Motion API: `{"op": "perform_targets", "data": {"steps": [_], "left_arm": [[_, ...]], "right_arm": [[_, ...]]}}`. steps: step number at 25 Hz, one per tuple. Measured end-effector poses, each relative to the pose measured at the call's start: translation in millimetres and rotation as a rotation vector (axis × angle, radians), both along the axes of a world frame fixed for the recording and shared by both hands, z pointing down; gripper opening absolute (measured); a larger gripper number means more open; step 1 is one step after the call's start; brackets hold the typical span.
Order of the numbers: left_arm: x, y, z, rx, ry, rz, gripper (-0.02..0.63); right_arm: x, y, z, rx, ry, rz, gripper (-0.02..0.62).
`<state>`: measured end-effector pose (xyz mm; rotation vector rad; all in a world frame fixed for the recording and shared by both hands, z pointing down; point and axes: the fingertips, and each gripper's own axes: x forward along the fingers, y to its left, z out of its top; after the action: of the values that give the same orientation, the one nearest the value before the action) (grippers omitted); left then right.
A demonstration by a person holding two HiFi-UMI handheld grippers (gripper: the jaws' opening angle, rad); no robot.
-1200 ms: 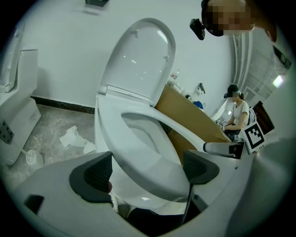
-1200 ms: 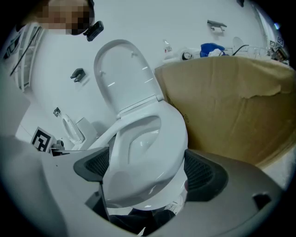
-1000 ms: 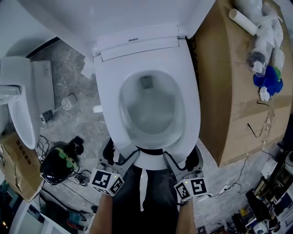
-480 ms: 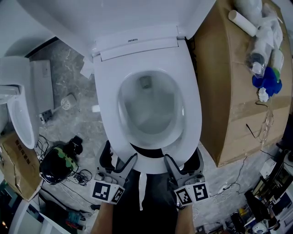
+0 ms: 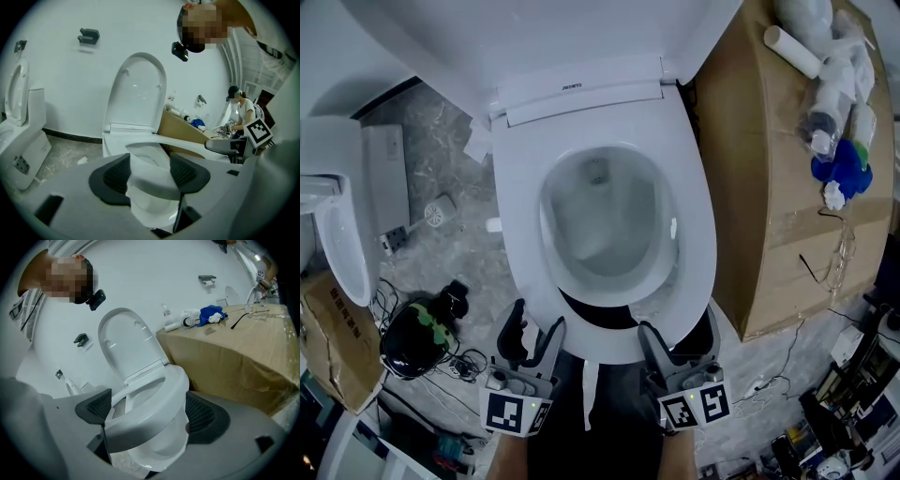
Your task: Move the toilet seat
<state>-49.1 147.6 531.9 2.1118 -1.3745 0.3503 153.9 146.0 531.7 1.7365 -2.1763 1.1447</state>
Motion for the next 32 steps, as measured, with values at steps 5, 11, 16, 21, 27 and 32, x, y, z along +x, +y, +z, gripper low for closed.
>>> {"op": "perform_targets", "data": {"steps": [5, 11, 16, 21, 27, 32], "left_arm": [[20.7, 1.3, -18.8, 0.009, -0.007, 0.076, 0.202], [31.8, 0.4, -27.7, 0.007, 0.009, 0.12, 0.16], [30.3, -9.4, -41.0, 0.02, 0.017, 0.096, 0.156], [26.6, -19.8, -54.5, 0.05, 0.003, 0.066, 0.156], [27.2, -32.5, -67.1, 0.08, 0.014, 0.065, 0.156], [26.0, -38.6, -73.9, 0.093, 0.005, 0.07, 0.156]], "right_arm": [[0.3, -4.1, -6.9, 0.013, -0.005, 0.015, 0.499], [-0.7, -11.3, -19.5, 0.039, -0.031, 0.039, 0.499], [-2.7, -18.4, -32.6, 0.058, -0.053, 0.063, 0.5], [-3.2, -24.3, -43.6, 0.05, -0.051, 0.085, 0.5], [-0.9, -30.0, -56.0, 0.086, 0.033, 0.102, 0.499], [-1.8, -38.6, -71.7, 0.151, 0.128, 0.065, 0.497]]}}
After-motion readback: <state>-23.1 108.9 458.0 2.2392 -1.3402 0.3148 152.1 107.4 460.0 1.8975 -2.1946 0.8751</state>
